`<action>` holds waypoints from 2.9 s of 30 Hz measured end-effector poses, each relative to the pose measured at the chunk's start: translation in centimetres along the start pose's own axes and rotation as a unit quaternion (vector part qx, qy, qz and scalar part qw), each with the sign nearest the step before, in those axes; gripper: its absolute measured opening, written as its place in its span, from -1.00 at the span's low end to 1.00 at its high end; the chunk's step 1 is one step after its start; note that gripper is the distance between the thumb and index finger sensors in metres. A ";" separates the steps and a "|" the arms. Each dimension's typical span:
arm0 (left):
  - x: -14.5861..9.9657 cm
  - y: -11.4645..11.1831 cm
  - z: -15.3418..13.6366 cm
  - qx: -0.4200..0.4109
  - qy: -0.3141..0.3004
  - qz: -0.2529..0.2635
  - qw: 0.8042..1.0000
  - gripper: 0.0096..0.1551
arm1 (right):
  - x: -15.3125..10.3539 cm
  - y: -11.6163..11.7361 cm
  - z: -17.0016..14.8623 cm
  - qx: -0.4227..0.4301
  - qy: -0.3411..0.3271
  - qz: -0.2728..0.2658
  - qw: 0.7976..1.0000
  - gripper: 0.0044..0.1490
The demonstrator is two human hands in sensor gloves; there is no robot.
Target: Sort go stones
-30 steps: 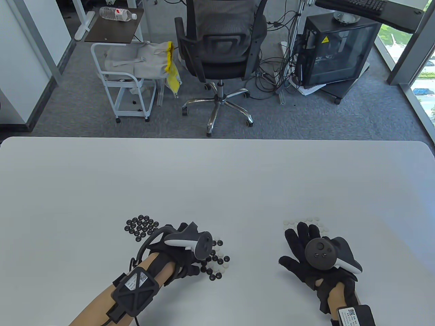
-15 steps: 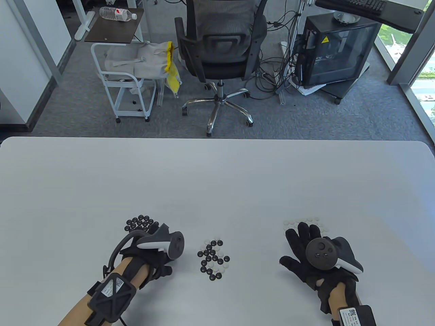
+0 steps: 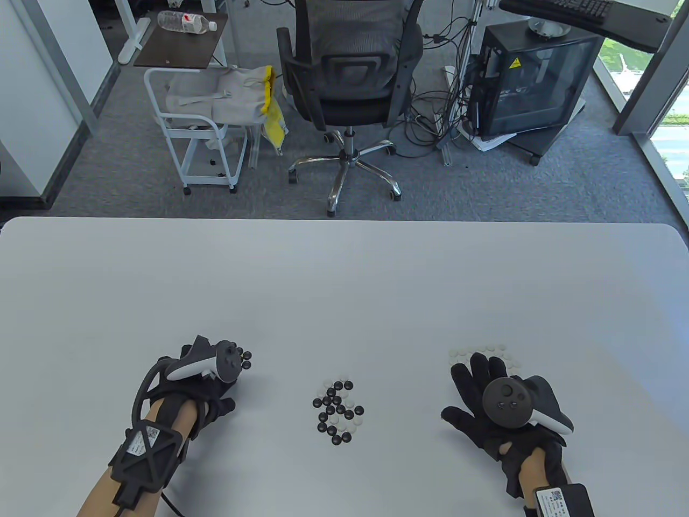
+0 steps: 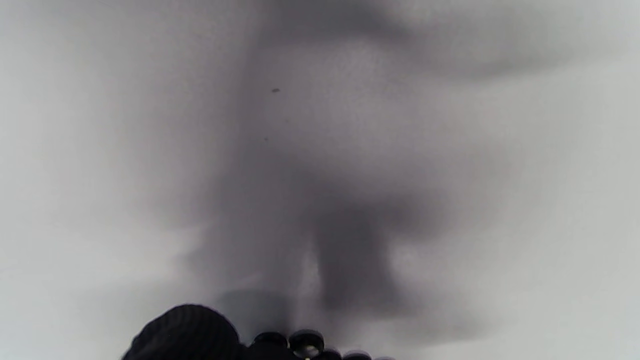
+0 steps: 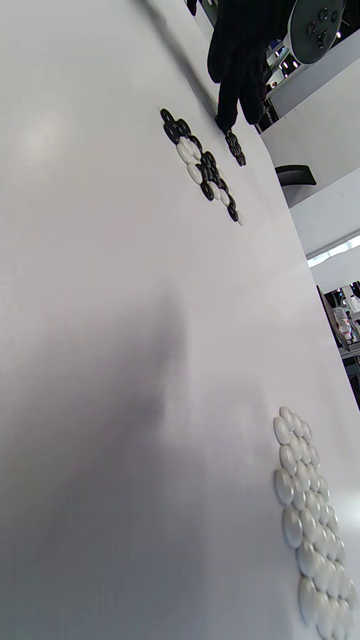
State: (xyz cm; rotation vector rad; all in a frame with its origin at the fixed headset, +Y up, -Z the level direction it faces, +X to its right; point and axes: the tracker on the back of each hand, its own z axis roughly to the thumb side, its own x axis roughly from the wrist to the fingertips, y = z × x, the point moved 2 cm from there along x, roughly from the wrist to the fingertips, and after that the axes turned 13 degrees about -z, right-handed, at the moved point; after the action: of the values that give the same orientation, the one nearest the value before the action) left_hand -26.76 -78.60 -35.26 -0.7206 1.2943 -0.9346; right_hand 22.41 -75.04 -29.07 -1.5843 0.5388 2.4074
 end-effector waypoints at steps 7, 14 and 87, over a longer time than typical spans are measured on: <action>-2.1 2.2 0.4 -0.045 -0.061 0.047 0.996 -0.19 | 0.0 -0.1 0.0 0.001 0.000 -0.003 1.000 0.11; -5.0 4.2 3.3 -0.032 -0.115 0.074 0.990 -0.23 | 0.0 0.0 0.0 0.000 0.000 -0.001 1.000 0.11; -4.2 1.0 14.8 0.159 -0.168 0.026 0.972 -0.29 | 0.0 0.0 -0.1 0.001 0.007 0.006 1.000 0.09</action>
State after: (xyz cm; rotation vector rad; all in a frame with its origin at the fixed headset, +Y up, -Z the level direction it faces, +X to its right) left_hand -12.08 -75.37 -31.86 -0.5600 0.8373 -0.9061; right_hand 22.51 -75.06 -29.15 -1.6032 0.5539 2.4054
